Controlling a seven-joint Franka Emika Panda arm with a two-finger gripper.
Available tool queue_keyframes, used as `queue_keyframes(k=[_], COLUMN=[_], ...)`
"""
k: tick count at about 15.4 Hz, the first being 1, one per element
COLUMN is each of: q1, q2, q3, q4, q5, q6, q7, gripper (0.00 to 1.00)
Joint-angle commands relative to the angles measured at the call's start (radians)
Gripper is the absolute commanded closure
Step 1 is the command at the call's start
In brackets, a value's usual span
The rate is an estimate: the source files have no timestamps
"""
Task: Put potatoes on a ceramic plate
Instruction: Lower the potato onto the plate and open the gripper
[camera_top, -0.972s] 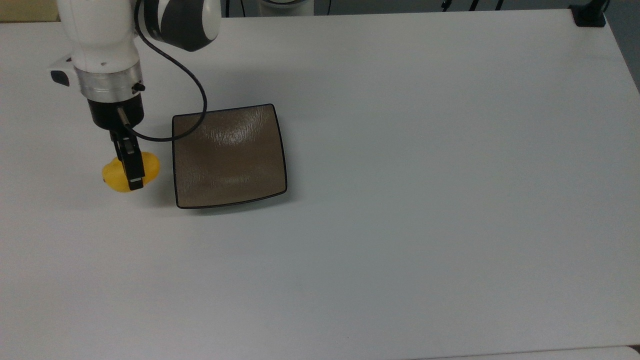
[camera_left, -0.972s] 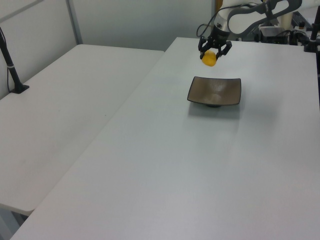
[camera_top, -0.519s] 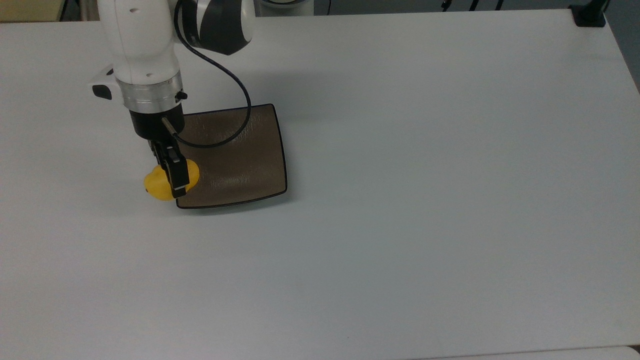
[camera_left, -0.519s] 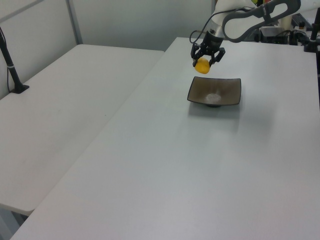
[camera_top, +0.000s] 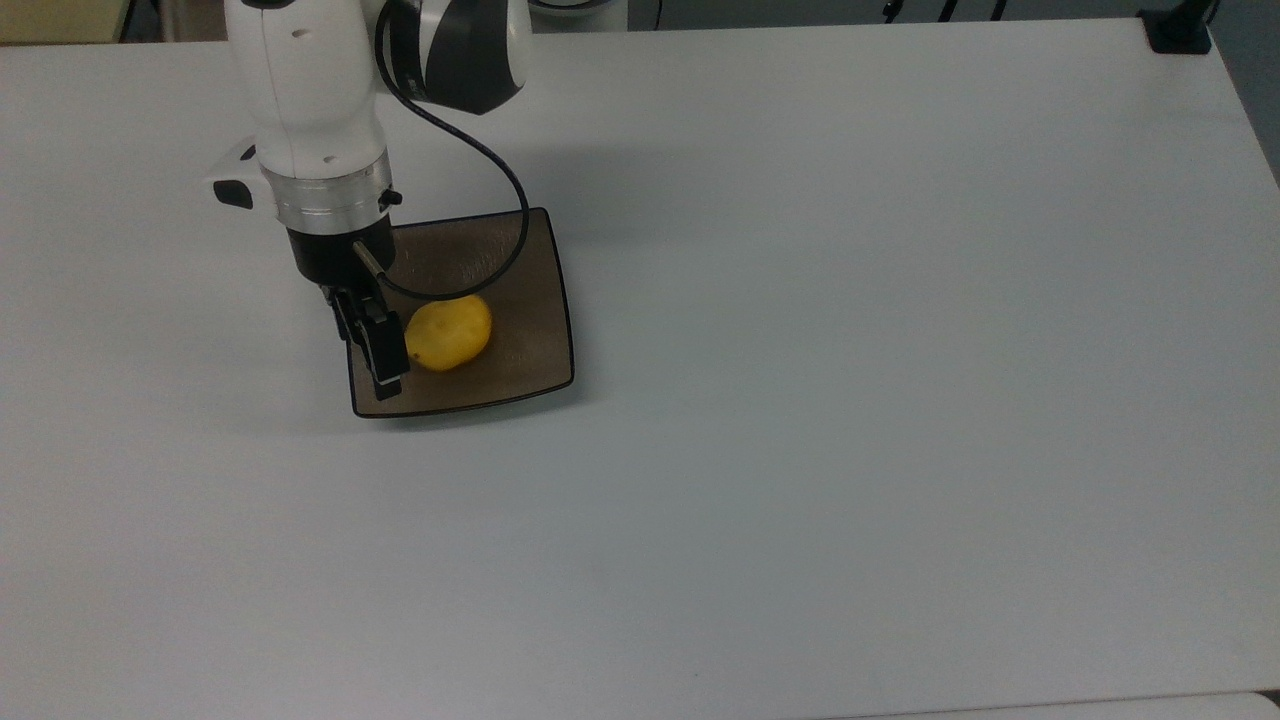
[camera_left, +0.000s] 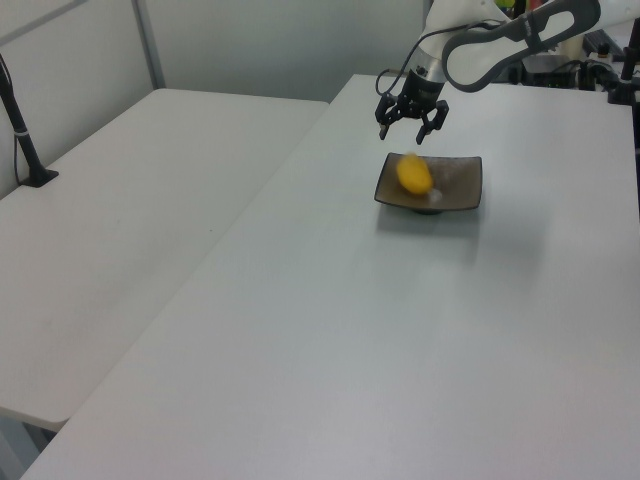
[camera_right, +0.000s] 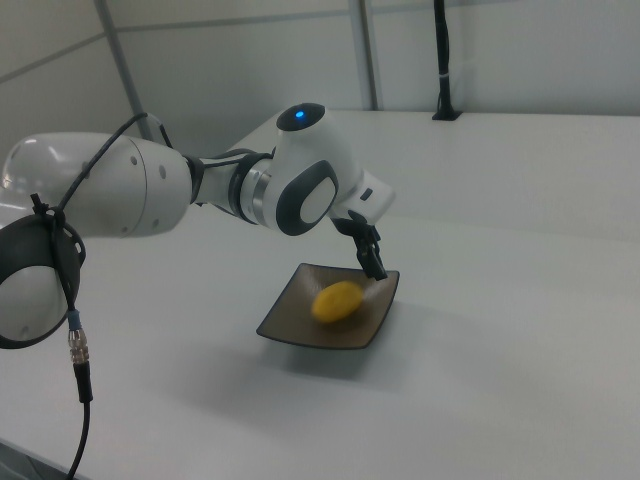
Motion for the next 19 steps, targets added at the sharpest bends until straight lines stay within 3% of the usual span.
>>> queue_keyframes(k=[1,7,15,19], q1=[0.004,0.018,0.061,0.098], q2=[-0.022,-0.051,-0.169,-0.238], q3=[-0.002,0.001,0.003,0.003], q4=[-0.011,0.008,-0.012,-0.028], q5=[-0.015,-0.080,-0.063,-0.060], q6=[-0.030,-0.148,-0.470,-0.598], q7=[0.026,-0.039,-0.462,-0.592], gripper=[0.06,0.00,0.00,0.00])
